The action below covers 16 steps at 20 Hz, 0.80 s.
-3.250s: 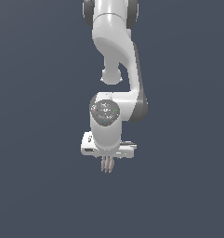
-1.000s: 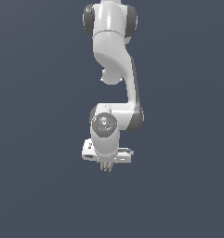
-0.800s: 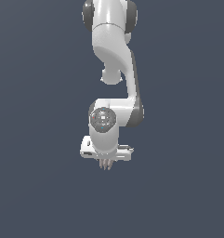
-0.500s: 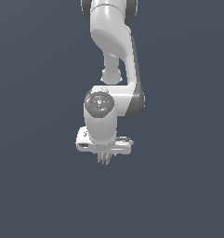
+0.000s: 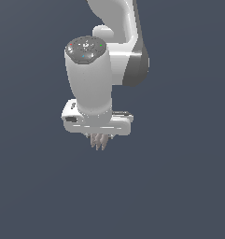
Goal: Pick up the object and move it to a goal position.
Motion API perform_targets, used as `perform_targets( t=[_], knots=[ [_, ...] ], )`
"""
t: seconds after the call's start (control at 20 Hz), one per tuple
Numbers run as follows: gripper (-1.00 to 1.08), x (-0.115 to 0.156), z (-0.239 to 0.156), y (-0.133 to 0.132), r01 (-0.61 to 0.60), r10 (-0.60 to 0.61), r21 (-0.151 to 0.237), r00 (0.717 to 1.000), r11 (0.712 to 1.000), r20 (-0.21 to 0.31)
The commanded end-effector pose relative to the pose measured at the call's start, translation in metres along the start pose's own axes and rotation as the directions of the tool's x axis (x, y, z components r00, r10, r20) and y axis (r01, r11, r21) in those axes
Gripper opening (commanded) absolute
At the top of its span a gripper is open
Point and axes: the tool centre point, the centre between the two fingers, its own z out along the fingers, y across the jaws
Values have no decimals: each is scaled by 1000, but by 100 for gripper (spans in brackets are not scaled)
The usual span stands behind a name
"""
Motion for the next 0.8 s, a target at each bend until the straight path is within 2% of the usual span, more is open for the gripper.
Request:
perform_targets(
  t=[0.0, 0.4, 0.75],
  knots=[
    [-100, -5, -28, 4, 0, 0, 0, 1000, 1000, 0],
    [-100, -16, -112, 17, 0, 0, 0, 1000, 1000, 0],
    [-100, -20, -156, 23, 0, 0, 0, 1000, 1000, 0]
  ],
)
